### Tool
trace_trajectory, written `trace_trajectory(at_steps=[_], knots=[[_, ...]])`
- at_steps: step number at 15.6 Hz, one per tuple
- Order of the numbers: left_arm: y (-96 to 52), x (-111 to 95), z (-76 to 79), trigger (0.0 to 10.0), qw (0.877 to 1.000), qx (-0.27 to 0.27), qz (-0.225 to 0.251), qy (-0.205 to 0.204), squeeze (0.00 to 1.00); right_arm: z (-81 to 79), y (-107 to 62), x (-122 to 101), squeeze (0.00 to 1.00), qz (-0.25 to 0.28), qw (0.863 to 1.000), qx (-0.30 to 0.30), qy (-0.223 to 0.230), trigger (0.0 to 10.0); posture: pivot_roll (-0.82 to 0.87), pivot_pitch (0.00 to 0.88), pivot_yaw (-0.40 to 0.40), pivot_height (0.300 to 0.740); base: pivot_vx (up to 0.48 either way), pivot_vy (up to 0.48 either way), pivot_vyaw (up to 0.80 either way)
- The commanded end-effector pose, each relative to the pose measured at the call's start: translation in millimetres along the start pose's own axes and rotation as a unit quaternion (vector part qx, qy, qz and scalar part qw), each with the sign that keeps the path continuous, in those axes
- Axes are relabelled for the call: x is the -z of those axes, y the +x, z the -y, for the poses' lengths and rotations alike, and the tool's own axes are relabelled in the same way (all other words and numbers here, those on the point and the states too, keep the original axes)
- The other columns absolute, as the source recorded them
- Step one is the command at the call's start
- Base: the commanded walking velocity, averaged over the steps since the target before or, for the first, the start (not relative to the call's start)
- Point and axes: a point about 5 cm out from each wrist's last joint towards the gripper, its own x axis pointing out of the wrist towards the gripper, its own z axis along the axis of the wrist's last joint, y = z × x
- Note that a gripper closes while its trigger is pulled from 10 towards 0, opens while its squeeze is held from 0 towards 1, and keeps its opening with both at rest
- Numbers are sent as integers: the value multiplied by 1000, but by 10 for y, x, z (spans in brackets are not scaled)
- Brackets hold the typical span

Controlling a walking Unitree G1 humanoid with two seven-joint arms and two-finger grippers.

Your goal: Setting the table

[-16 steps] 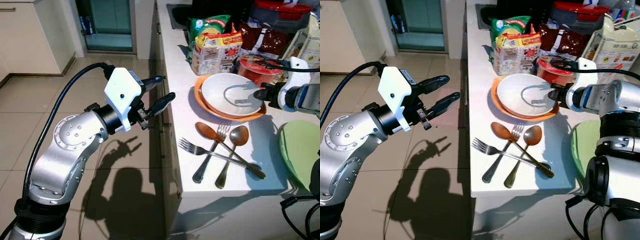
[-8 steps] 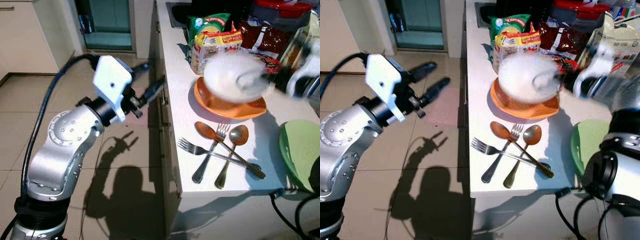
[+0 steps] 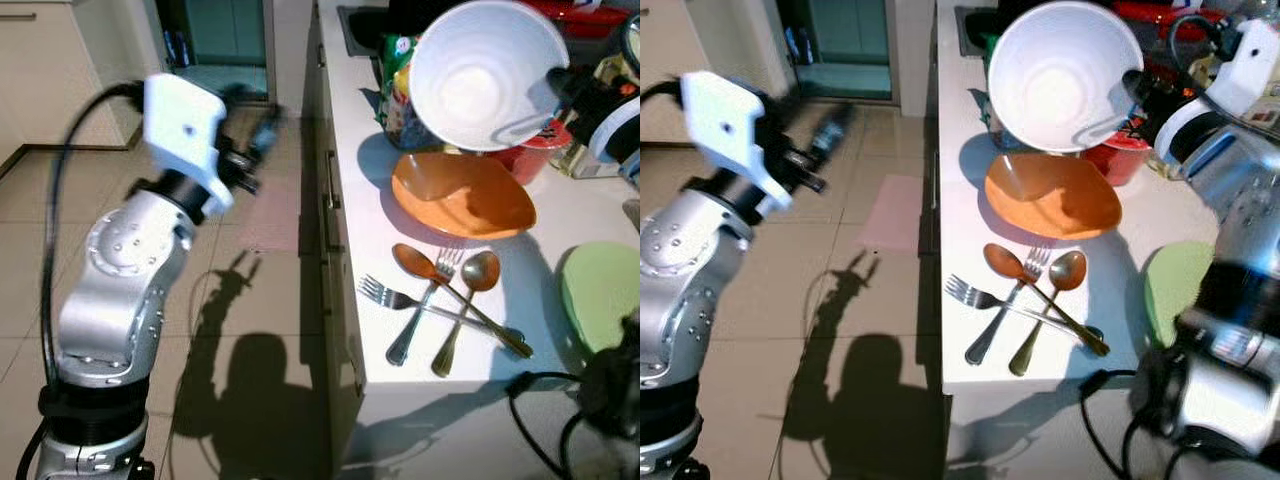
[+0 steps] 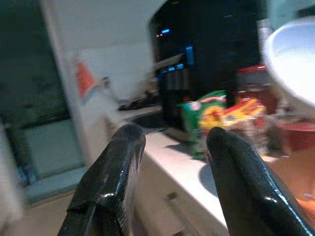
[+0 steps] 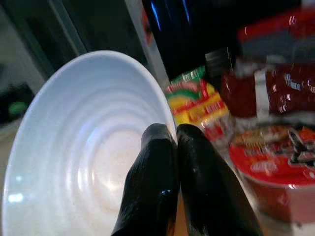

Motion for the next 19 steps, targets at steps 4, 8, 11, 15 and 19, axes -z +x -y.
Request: trace_trajectory(at_steps=[4,8,11,15,19], knots=[[-87,60,91,10000,1000,-15,-6,27,0,-375,-273,3,0,106,989,-75,75,10000,-15,0,-6,740,0,0,0],[-126,109,162,10000,999,-8,-19,27,0,-409,-448,250,0,133,989,-32,57,10000,1,0,5,740,0,0,0],[-153,176,157,10000,999,-11,-30,30,0,-501,-525,347,0,142,989,-27,24,10000,-15,0,15,740,0,0,0],[-158,216,185,10000,999,-11,-36,22,0,-568,-540,439,0,129,991,-30,6,10000,-20,0,22,740,0,0,0],[-162,227,183,10000,999,-12,-35,18,0,-615,-540,463,0,132,991,-30,-1,10000,-25,0,17,740,-62,0,0]])
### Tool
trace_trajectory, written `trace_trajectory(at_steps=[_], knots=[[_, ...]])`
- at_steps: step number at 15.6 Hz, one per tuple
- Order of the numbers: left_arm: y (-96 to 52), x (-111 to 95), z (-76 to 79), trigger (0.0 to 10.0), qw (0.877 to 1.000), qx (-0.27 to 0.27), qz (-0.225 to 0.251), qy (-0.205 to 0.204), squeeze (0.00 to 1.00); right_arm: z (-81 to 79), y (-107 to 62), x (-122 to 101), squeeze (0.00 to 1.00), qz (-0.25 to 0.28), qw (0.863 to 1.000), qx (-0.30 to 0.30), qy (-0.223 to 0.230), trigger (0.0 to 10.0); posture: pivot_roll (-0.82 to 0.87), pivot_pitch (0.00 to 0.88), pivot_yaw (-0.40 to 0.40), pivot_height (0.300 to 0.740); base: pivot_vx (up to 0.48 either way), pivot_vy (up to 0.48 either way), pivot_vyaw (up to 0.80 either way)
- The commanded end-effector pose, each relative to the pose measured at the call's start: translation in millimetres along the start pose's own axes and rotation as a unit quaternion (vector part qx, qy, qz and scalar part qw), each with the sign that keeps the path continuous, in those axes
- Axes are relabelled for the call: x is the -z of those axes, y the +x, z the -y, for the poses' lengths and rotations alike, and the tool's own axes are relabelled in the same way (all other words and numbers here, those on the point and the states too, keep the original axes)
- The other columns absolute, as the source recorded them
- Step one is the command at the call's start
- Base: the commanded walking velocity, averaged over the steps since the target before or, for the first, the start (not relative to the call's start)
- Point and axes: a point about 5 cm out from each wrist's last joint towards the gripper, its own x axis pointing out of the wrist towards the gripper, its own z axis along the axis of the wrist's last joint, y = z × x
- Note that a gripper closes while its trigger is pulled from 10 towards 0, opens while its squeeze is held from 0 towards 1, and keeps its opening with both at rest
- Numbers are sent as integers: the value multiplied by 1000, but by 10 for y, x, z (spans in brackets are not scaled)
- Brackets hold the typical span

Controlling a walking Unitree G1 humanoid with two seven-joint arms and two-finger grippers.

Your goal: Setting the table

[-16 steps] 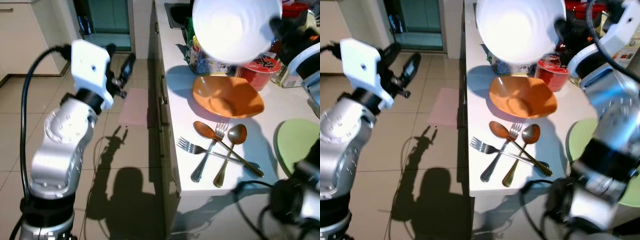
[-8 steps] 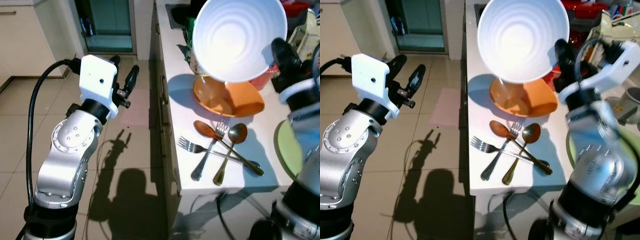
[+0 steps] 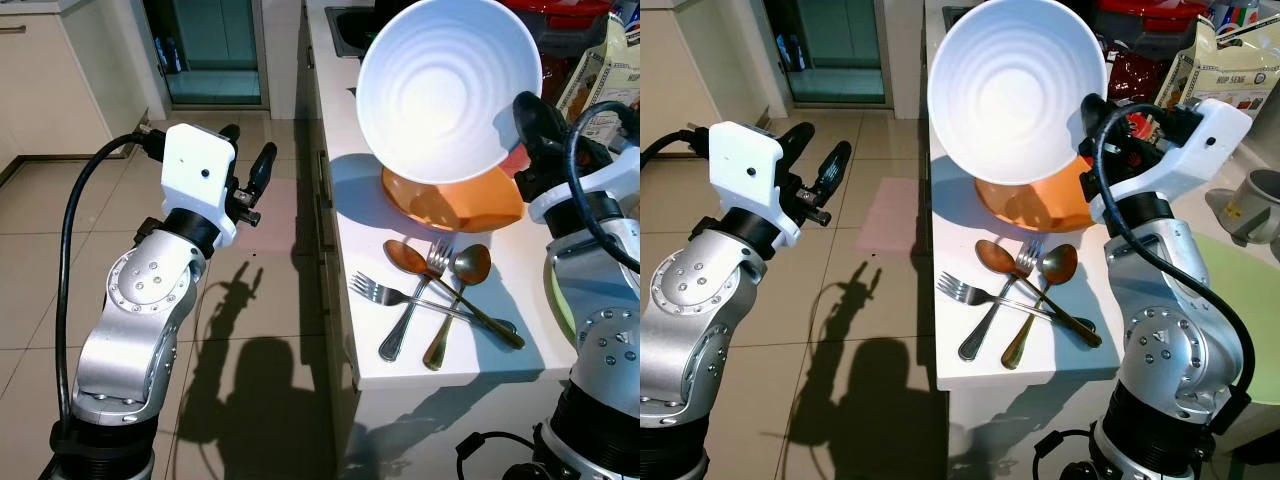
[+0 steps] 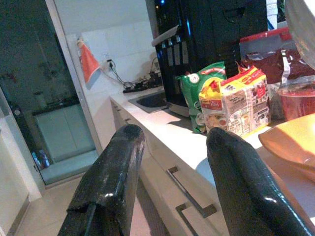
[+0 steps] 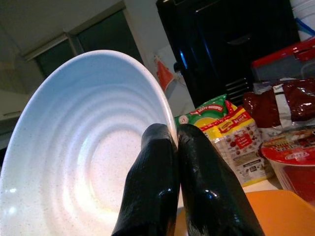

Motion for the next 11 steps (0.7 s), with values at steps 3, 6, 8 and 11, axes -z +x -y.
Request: trace_trajectory(at_steps=[3,6,8,11], knots=[[6,-2,24,10000,1000,-5,5,-4,0,-80,7,-99,0,22,1000,-17,-12,10000,-30,0,5,740,-299,0,0],[-21,20,35,10000,1000,-9,2,-6,0,-81,30,-66,0,15,1000,-22,-14,10000,-17,0,-10,740,-326,0,0],[-31,22,7,10000,1000,-15,1,-6,0,-111,49,-45,0,9,999,-29,-15,10000,-18,0,-19,740,-326,0,0],[-44,121,-69,10000,997,-62,-16,-38,0,-162,60,-29,0,-1,999,-42,-21,10000,-28,0,-32,740,0,0,0]])
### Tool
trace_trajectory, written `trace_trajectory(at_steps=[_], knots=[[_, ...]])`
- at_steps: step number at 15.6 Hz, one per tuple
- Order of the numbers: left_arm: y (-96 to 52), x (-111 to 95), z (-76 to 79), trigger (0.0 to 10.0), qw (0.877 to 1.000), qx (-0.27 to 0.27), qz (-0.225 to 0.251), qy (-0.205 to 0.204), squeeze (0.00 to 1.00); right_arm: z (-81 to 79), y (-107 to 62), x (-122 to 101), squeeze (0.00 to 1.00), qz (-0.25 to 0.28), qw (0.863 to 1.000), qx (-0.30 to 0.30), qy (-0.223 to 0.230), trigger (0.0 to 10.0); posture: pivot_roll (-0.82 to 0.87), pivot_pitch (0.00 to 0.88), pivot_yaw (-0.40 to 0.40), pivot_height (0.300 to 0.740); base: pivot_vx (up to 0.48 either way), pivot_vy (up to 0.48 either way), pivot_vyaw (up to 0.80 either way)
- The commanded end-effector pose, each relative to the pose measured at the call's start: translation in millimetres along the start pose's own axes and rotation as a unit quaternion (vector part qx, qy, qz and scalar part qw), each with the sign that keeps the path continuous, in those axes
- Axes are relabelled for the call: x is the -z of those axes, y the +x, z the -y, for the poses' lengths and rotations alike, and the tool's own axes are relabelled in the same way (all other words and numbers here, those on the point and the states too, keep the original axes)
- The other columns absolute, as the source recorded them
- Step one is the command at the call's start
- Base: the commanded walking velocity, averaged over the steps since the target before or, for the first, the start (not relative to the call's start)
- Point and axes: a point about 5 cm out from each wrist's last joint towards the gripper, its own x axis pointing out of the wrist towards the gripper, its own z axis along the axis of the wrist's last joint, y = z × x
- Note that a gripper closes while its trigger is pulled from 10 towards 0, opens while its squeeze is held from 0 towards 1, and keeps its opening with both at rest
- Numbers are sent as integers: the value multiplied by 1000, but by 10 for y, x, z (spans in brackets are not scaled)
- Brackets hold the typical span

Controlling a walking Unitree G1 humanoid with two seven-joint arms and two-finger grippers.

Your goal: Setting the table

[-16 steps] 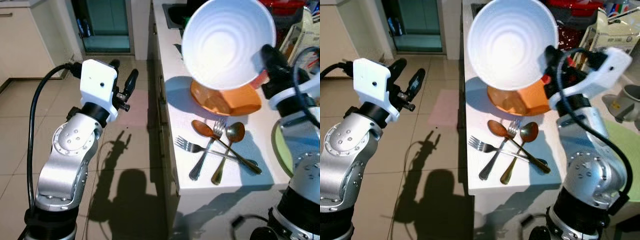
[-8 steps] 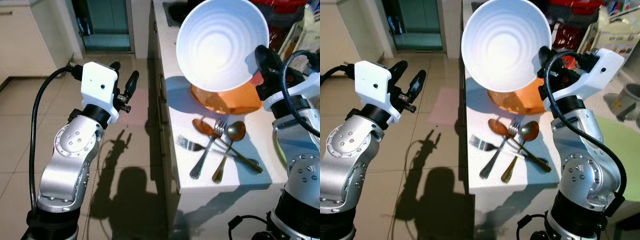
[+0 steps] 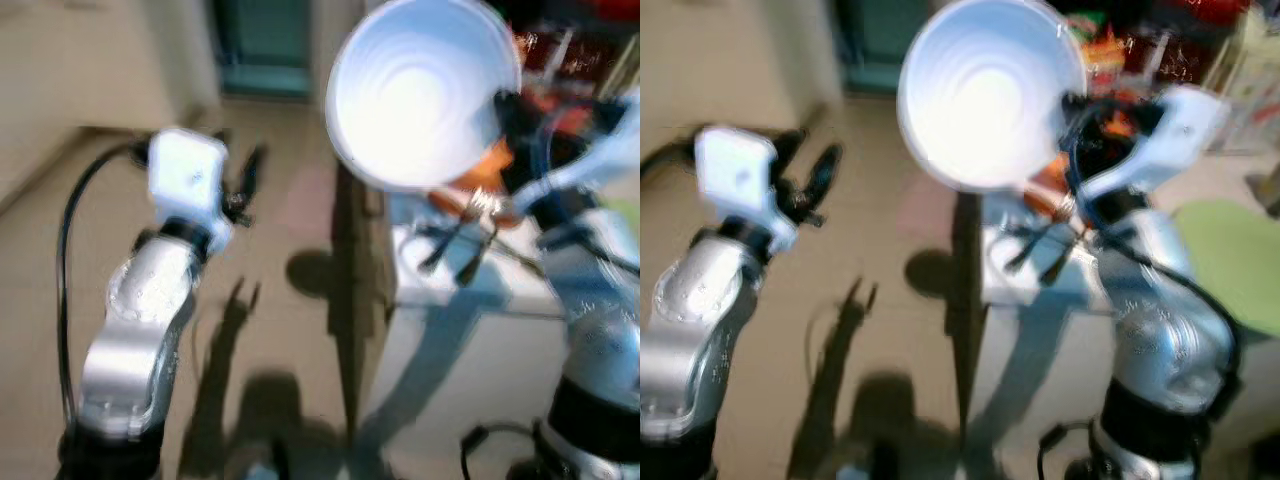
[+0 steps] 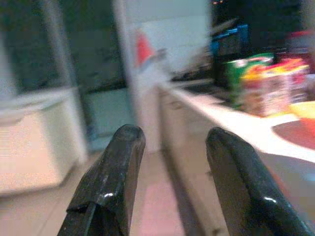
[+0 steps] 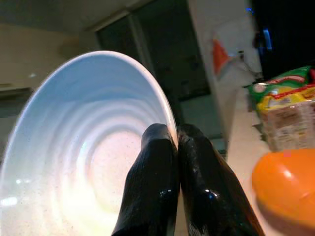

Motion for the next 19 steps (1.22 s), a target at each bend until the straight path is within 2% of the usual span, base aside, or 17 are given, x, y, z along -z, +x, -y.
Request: trace_trajectory(at_steps=[1,3,7,11,19], knots=[[47,-40,-19,10000,1000,-13,5,-6,0,-31,6,-119,0,26,1000,-7,-8,10000,-28,0,-32,740,0,0,0],[35,-15,-56,10000,999,-31,-2,13,0,-38,5,4,0,4,1000,-2,-20,10000,-4,0,-47,740,0,-184,0],[70,37,-12,10000,999,-18,-15,41,0,-1,-17,136,0,-17,999,26,-39,10000,-19,0,-39,740,0,-480,0],[102,89,51,10000,999,-14,-24,40,0,105,-67,129,0,-21,996,52,-63,10000,-37,0,-19,740,0,-480,0],[212,85,132,10000,999,-12,-18,36,0,265,-65,140,0,-32,991,89,-93,10000,-46,0,-21,740,0,-480,0]])
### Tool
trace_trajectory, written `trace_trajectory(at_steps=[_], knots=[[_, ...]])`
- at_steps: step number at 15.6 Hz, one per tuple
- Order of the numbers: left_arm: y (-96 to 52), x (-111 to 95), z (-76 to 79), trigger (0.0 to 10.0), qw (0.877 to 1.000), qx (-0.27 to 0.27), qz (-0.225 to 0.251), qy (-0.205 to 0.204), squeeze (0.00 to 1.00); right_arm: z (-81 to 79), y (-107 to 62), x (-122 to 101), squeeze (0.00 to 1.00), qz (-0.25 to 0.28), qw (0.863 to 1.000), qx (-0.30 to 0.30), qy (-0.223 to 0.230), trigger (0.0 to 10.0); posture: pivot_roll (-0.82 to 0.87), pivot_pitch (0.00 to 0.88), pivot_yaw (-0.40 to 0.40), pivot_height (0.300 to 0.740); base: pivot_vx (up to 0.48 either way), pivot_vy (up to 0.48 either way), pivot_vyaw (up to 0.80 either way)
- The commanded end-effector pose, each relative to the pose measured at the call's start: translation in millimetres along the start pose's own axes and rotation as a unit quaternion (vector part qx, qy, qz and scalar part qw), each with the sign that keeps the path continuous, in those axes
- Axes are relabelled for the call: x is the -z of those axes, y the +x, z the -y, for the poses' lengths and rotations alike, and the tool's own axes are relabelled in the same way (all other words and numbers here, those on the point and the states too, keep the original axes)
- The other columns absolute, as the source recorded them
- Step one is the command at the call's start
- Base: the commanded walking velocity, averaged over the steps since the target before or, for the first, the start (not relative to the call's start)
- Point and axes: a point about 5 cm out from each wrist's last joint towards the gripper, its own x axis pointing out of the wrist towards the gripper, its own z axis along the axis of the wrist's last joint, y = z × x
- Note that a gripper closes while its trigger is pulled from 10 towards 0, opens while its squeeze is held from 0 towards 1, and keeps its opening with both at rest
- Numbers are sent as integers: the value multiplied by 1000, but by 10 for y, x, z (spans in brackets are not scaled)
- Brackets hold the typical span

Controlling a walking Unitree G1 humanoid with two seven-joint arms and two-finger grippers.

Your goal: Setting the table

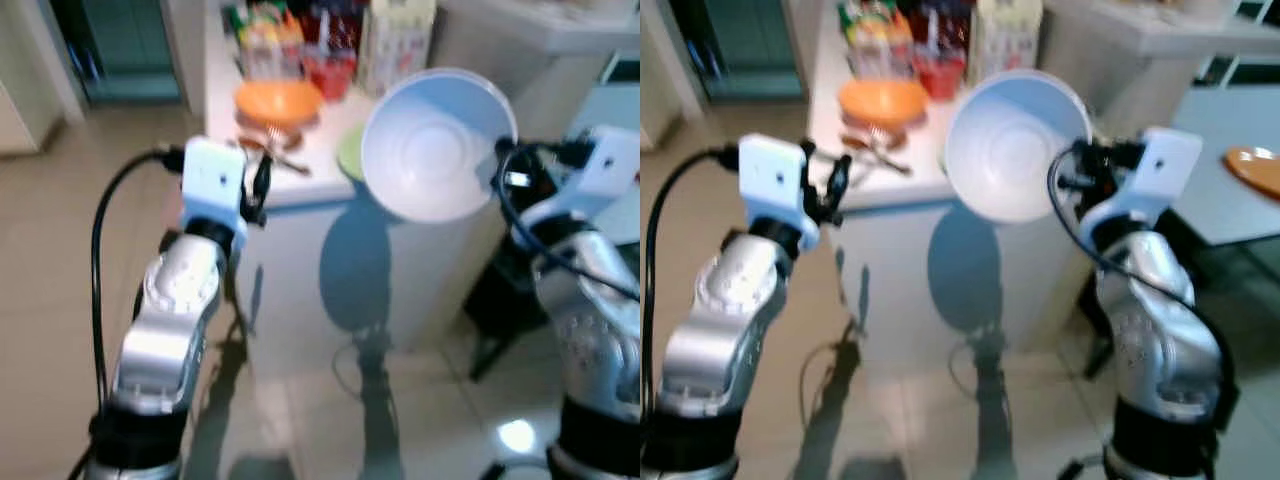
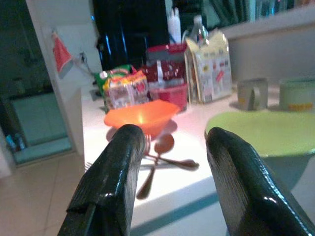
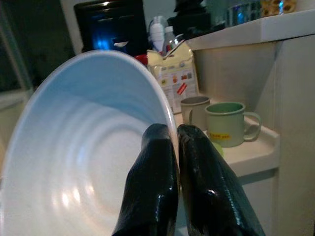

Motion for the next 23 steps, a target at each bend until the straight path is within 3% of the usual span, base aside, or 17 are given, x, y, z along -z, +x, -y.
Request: trace_trajectory(at_steps=[1,12,14,17,23], knots=[[31,-24,13,10000,1000,-3,4,2,0,52,-4,-86,0,21,1000,9,-8,10000,-43,0,-15,740,0,-480,0],[72,-36,26,10000,1000,-6,11,6,0,129,-13,10,0,10,999,37,-4,10000,-32,0,-13,740,0,-474,0],[82,-24,-11,10000,1000,-13,10,-11,0,106,-18,26,0,9,999,38,-3,10000,-43,0,-9,740,0,-458,0],[112,-74,-9,10000,999,-18,25,-15,0,137,-16,40,0,-2,999,47,2,10000,-43,0,-8,740,0,0,-148],[108,-103,-17,10000,999,-9,40,-19,0,140,-11,56,0,-4,998,54,9,10000,-47,0,-9,740,148,0,-711]])
